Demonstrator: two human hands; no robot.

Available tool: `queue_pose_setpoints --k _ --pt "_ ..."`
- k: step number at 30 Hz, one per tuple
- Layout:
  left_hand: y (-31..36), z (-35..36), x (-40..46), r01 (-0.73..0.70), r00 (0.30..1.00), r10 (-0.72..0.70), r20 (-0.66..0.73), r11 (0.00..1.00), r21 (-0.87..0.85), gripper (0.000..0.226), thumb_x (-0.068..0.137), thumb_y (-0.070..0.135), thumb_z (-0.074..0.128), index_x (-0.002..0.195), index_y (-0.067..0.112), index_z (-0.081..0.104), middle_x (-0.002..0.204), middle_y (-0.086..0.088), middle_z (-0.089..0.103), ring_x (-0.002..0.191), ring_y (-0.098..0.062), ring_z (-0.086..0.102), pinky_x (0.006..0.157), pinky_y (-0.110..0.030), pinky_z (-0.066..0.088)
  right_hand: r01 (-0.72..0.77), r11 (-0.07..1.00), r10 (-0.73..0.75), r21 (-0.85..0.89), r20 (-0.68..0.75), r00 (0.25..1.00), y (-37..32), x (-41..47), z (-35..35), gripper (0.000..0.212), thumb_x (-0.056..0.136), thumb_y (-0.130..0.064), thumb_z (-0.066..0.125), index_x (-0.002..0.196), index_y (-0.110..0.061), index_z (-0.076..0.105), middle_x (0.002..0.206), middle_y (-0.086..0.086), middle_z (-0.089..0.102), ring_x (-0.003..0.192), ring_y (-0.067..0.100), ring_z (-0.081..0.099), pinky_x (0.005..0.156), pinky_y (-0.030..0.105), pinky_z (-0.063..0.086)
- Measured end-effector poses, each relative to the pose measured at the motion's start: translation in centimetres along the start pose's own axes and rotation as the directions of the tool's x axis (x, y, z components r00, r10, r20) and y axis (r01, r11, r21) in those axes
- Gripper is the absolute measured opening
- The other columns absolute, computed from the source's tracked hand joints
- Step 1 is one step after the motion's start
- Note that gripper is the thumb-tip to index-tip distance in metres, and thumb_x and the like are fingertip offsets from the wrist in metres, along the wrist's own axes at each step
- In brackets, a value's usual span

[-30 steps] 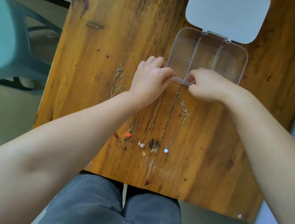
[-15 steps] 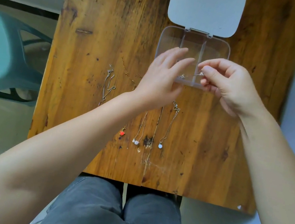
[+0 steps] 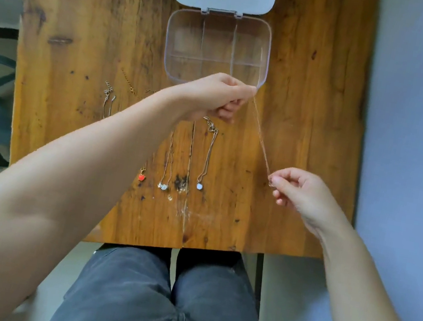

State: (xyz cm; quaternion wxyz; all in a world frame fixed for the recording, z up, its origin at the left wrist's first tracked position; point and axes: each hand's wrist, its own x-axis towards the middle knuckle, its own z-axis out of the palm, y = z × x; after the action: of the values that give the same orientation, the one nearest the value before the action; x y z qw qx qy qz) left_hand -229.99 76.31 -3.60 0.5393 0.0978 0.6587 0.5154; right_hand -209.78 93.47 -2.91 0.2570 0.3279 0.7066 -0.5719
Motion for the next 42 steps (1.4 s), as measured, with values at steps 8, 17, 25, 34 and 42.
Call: queue_pose_setpoints --k 8,17,25,34,42 --pt "-2.2 5.1 4.5 0.107 0.978 0.088 -0.190 0.570 0.815 0.028 0.097 0.026 0.045 0.079 0.009 0.058 0.080 -0.006 0.058 0.076 -0.025 0.058 0.064 -0.034 0.048 -0.006 0.947 -0.118 -0.322 -0.364 0.924 4.6 0.2 8.3 0.010 0.093 -0.023 0.056 0.087 -0.017 0.060 0.081 -0.002 0.063 0.072 0.015 0.059 0.053 0.021 0.041" --pt "-4.7 1.4 -2.7 0.000 0.879 0.346 -0.328 0.689 0.725 0.012 0.092 0.018 0.049 0.100 0.012 0.056 0.094 -0.004 0.060 0.083 -0.024 0.057 0.070 -0.038 0.051 0.098 0.913 -0.228 -0.397 -0.297 0.927 1.0 1.4 6.9 0.018 0.098 -0.020 0.045 0.105 -0.013 0.061 0.093 0.002 0.066 0.078 0.014 0.061 0.063 0.020 0.049" --pt "-18.2 -3.4 -18.7 0.403 0.570 0.146 -0.809 0.808 0.430 0.008 0.091 0.022 0.053 0.091 0.014 0.052 0.086 -0.003 0.058 0.082 -0.024 0.055 0.068 -0.038 0.047 0.419 0.746 -0.408 -0.517 0.141 0.902 -8.6 5.6 16.3 0.021 0.097 -0.014 0.041 0.099 -0.012 0.062 0.083 0.007 0.066 0.054 0.013 0.048 0.055 0.030 0.042" --pt "-20.5 -1.4 -18.0 0.604 0.509 0.112 -0.853 0.659 0.447 0.023 0.090 0.031 0.053 0.093 0.009 0.053 0.087 -0.012 0.059 0.079 -0.033 0.055 0.062 -0.041 0.040 0.595 0.478 -0.383 -0.647 0.456 0.804 -11.0 6.4 26.3 0.023 0.094 -0.013 0.043 0.104 -0.010 0.064 0.110 0.010 0.063 0.101 0.028 0.058 0.081 0.040 0.048" --pt "-20.7 -2.8 -18.0 0.514 0.551 0.196 -0.811 0.686 0.515 0.028 0.088 0.028 0.058 0.107 0.008 0.053 0.094 -0.012 0.060 0.084 -0.031 0.057 0.069 -0.043 0.044 0.692 0.330 -0.462 -0.642 0.529 0.712 -9.2 6.7 26.9 0.028 0.092 -0.009 0.048 0.116 -0.011 0.060 0.112 0.012 0.056 0.104 0.031 0.054 0.071 0.039 0.048"
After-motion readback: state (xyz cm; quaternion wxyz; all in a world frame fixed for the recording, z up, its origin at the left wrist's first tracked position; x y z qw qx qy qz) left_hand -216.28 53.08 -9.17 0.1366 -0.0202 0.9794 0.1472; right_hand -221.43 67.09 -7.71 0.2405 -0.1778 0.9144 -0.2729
